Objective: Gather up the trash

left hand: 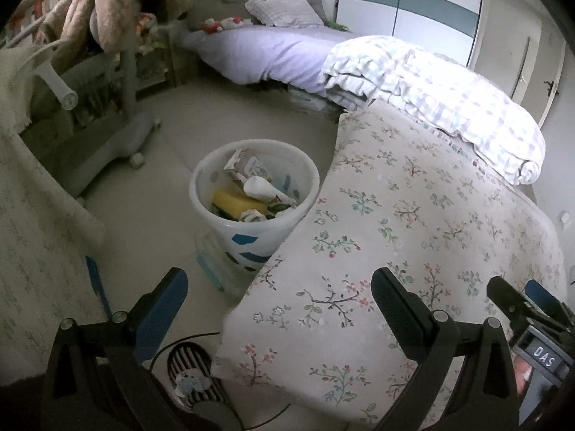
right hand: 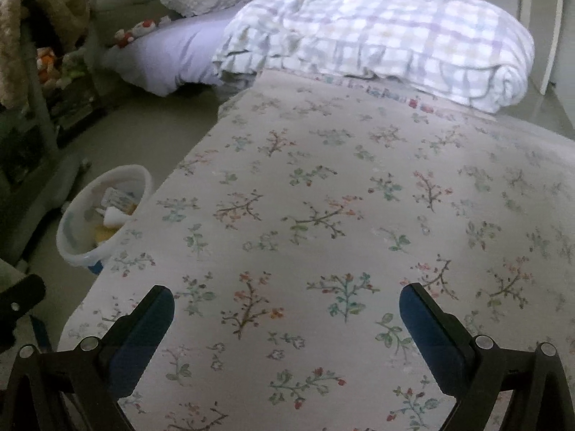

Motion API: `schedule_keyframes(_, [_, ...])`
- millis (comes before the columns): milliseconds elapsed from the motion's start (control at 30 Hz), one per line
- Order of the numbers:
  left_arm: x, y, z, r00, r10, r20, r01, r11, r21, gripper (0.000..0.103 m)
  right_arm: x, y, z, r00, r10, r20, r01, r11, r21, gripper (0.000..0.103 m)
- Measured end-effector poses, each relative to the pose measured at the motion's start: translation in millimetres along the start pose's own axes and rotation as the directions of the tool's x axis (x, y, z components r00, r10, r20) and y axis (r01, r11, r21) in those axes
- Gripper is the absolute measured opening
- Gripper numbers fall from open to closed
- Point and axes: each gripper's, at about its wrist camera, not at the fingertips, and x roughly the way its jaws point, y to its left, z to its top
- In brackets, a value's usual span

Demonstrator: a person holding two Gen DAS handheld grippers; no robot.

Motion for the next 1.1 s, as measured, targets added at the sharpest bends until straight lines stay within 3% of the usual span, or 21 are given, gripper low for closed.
schedule_keyframes(600, [4,-10,-6,1.000,0.013,-0.015,-0.013,1.000,0.025,0.103,19,-2,-6,0.999,0.004,-0.050,-0.003,1.000,0.020,0.103])
schedule_keyframes(1100, [4,-10,-7,1.000,0.015,-0.016,-0.015,1.000,0.018,0.103,17,-3,-5,0.999,0.006,-0.034,-0.005,0.999,0.040,0.103])
